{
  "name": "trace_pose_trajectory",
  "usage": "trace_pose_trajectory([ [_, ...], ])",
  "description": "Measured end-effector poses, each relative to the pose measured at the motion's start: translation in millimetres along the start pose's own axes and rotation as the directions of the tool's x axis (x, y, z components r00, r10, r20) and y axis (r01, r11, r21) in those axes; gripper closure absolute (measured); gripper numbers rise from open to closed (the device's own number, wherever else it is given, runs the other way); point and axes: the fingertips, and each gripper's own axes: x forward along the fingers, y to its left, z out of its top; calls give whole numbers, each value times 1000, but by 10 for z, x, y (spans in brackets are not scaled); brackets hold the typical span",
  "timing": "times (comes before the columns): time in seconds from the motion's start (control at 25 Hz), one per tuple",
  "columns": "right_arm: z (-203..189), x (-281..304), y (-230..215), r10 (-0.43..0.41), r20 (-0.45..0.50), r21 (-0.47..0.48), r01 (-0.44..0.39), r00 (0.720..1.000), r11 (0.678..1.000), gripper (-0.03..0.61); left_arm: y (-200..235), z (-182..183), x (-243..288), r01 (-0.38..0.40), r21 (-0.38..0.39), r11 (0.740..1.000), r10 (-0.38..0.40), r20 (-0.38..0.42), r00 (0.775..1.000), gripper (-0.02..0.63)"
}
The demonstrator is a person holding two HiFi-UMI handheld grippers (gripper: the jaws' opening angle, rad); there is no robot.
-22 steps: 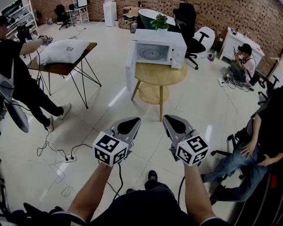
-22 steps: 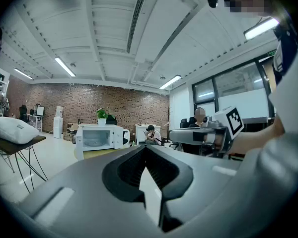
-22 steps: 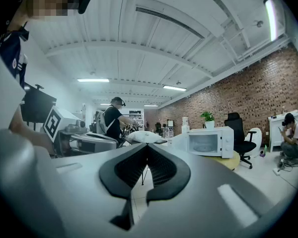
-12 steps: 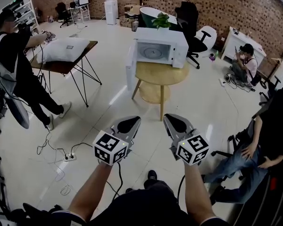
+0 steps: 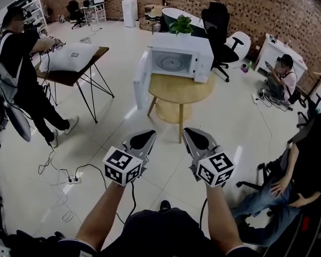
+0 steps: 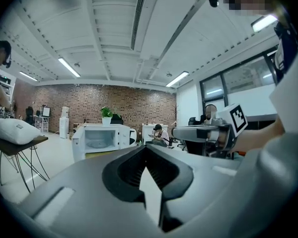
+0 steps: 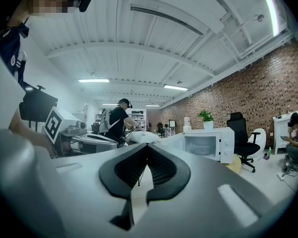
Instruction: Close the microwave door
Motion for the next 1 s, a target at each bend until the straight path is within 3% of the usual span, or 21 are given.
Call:
trace_pose_trajectory([
  [0.52,27,372,-788,15,-18,32,-14,1000,999,577,332,166,724,-55,7,998,56,-13,998,606],
  [1.0,120,1322,-1420,-11,-33,9,11,999,1000,577,1240,307,1508,-14,10,1000,14,-12,1000,606],
])
